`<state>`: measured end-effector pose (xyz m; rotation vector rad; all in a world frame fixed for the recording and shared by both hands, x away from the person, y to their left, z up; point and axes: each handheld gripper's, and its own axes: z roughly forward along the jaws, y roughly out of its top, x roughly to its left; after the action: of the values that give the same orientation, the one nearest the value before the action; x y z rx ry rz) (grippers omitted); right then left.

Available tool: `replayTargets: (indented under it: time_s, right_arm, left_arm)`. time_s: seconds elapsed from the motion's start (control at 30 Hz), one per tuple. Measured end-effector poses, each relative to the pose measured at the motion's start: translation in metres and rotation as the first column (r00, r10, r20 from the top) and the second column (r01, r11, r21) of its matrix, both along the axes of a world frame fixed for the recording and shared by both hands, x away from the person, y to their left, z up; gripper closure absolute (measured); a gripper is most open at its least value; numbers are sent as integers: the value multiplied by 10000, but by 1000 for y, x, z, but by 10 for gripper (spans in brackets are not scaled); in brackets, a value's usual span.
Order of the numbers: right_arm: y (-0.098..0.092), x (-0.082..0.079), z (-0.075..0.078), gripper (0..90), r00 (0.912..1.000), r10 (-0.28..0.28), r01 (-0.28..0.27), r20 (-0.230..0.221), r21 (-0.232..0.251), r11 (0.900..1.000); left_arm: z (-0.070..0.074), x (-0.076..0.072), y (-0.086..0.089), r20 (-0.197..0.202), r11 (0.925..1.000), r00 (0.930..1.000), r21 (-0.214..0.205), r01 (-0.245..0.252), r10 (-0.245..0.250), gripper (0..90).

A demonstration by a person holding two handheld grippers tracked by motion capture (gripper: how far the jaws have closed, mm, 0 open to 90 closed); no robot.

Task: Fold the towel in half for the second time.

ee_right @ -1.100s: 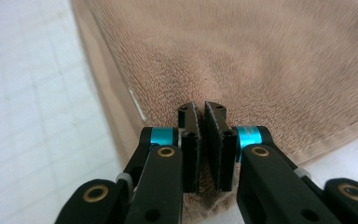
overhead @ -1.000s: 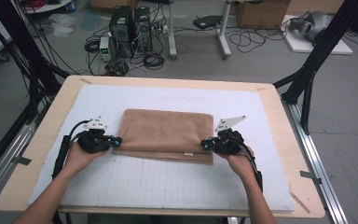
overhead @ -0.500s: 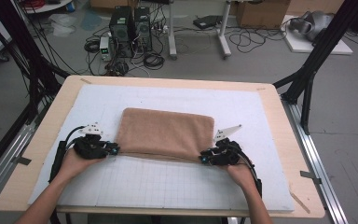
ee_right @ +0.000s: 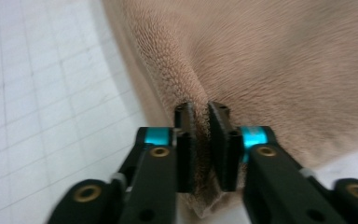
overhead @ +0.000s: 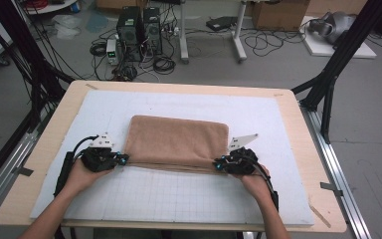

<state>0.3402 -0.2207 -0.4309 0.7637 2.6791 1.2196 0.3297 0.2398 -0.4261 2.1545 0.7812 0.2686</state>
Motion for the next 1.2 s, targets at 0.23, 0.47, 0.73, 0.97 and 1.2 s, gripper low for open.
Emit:
replayTargets:
  time_s: [0.23, 0.47, 0.73, 0.97, 1.2]
  right_arm:
    - [-12, 2, 27, 842, 9991, 68, -81, 427, 292, 9995]
    - [-5, -2, 18, 657, 9953, 637, -640, -729, -18, 9979]
    - [13, -3, 0, 664, 9989, 288, -295, -362, -189, 9994]
    - [13, -6, 1, 622, 9998, 186, -186, 117, -16, 9998]
    - [5, 2, 12, 448, 9978, -617, 602, 233, 584, 9965]
  left_arm:
    - [19, -13, 3, 342, 9978, 9991, -610, 278, -257, 875]
    - [5, -13, 1, -59, 9998, 9998, -81, 207, -207, 783]
    - [-10, -7, -4, 60, 9995, 9998, 249, -185, 183, 754]
    - [-6, -9, -5, 126, 9997, 9996, 32, -256, 256, 690]
    - [3, -10, -4, 406, 9968, 9980, -646, -461, 488, 584]
